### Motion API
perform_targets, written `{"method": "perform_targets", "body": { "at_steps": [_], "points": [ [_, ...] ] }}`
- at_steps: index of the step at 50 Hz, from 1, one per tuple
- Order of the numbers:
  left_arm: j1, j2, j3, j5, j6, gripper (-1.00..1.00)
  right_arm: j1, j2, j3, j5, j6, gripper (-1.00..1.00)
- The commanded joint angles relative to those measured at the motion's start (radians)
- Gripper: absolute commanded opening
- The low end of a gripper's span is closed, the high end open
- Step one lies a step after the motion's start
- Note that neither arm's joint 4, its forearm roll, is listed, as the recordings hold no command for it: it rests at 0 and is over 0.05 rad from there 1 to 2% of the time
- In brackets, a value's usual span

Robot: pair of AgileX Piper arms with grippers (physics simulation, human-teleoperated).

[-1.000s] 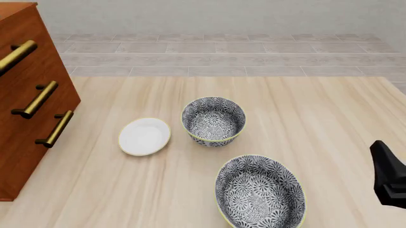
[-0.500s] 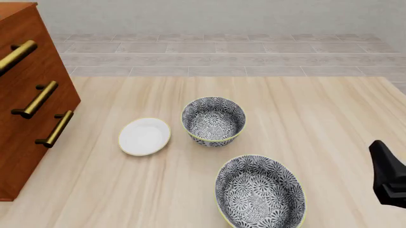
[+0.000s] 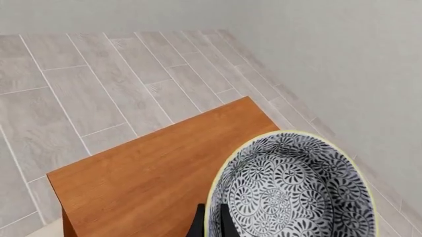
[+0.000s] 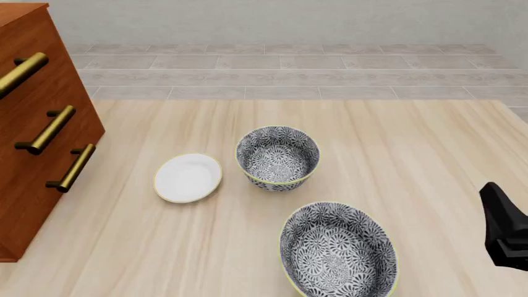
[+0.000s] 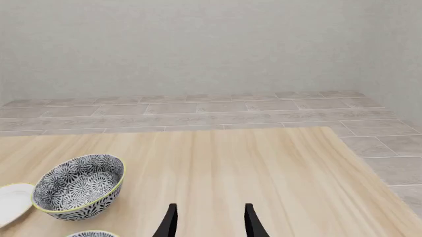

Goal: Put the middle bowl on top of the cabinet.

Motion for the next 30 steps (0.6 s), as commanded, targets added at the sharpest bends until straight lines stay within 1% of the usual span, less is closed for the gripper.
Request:
{"method": "perform_targets", "body": {
  "at_steps": [1,13,14,30],
  "points": [
    [0.010,0.003,0.017,0.003,-0.019,-1.00,-0.002,-0.011,-0.001,0.012,0.000,1.00],
    [0.003,-0.002,0.022,0.001,-0.023,-1.00,-0.002,-0.016,-0.001,0.017,0.000,1.00],
    [0.000,-0.003,0.024,0.001,-0.025,1.00,-0.001,-0.015,-0.001,0.016,0.000,1.00],
    [-0.016,-0.025,0.024,-0.002,-0.035,1.00,0.002,-0.016,0.000,0.018,-0.001,1.00]
  ]
}}
